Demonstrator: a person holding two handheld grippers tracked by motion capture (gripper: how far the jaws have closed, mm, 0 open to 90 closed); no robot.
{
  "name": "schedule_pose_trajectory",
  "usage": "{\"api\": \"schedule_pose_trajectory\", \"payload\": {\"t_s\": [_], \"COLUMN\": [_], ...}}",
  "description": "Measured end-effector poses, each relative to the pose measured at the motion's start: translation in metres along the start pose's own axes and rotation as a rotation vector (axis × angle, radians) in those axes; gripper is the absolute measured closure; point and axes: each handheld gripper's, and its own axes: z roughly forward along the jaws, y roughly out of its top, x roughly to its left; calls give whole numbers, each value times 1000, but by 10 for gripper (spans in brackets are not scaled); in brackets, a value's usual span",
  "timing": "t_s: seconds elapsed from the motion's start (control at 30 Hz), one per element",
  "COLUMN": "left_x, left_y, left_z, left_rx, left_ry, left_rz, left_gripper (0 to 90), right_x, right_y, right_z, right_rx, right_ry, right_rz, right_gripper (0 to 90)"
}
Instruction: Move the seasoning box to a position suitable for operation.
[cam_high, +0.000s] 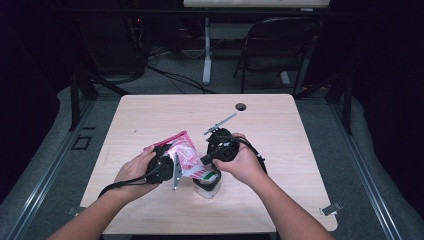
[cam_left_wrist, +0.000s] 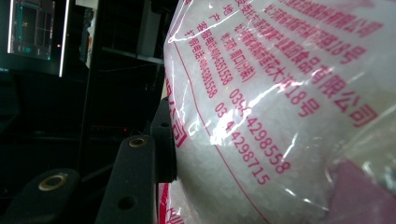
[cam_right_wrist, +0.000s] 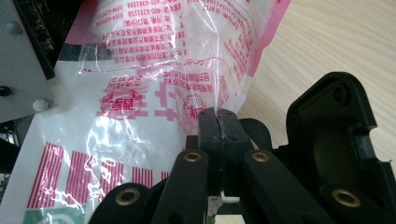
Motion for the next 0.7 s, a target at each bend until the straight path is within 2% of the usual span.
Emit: {"api": "schedule_pose_trajectory", "payload": {"t_s": [0.33,0.4,0.67,0.7], "left_x": [0,0,-1,-1], "left_y": [3,3,6,6], "left_z": [-2,-2,-1,-1], "left_rx": [12,11,14,17], "left_ry": [33,39,62,65], "left_rz": [46,50,75,80], "left_gripper": [601,601,602,602], "right_x": [-1,-1,-3,-3], "right_y": [-2,-3,-4,-5], "right_z": [0,2,1,2], "right_rx": [3,-9,3,-10], "right_ry": [5,5,3,7], "right_rz": [-4,9,1,12], "right_gripper": [900,900,900,900]}}
